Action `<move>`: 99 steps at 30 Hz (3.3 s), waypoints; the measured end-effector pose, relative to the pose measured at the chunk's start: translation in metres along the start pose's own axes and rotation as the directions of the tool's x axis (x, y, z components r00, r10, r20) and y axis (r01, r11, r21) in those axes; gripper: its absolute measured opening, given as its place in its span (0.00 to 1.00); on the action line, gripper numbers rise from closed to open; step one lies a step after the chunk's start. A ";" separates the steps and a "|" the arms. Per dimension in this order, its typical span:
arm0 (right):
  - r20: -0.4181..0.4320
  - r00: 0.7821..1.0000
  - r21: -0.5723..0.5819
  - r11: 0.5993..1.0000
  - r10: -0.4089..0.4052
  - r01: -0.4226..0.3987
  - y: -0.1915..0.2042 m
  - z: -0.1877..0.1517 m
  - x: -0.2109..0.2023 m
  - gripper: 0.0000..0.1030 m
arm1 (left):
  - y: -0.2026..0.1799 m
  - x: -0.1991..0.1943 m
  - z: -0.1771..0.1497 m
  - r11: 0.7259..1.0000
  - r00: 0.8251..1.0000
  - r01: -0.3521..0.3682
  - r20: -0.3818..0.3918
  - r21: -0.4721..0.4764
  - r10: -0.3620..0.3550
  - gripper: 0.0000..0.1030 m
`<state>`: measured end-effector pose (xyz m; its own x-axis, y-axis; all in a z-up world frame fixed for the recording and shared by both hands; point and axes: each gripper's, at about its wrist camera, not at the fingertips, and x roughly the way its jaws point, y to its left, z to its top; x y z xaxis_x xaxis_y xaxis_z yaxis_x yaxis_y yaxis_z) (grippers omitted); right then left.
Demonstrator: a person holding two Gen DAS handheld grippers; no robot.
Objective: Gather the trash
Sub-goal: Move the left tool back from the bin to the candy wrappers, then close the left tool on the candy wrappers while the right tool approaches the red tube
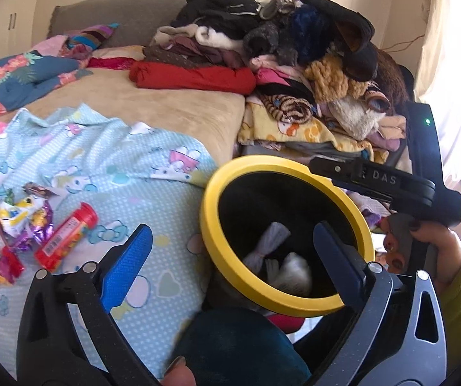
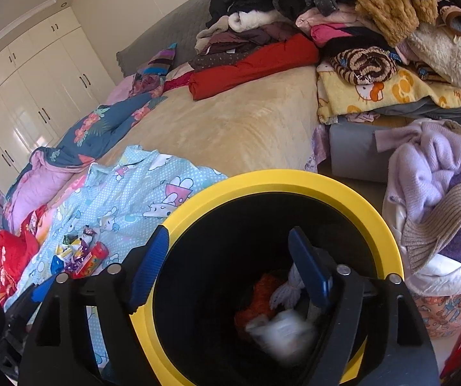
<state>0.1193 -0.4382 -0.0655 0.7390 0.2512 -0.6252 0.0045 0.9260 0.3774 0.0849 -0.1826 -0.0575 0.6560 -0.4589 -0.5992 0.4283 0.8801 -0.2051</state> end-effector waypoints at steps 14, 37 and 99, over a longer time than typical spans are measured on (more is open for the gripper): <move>0.040 0.999 -0.061 0.998 0.008 -0.005 0.037 -0.002 -0.003 0.81 | 0.035 -0.031 0.014 0.993 0.989 -0.110 0.098 -0.040 0.113 0.89; 0.023 0.997 -0.175 0.982 0.073 -0.068 0.110 -0.018 0.009 0.82 | 0.104 -0.068 0.027 0.960 0.951 -0.211 0.186 -0.182 0.245 0.89; -0.245 0.964 -0.146 0.979 0.105 -0.144 0.220 -0.058 0.165 0.79 | 0.251 0.010 0.029 0.864 0.925 -0.359 -0.259 -0.354 0.278 0.31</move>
<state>0.2031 -0.1765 -0.1248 0.5480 0.4084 -0.7300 -0.2003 0.9114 0.3596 0.2169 0.0299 -0.0930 0.5654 -0.1479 -0.8114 -0.0857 0.9679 -0.2362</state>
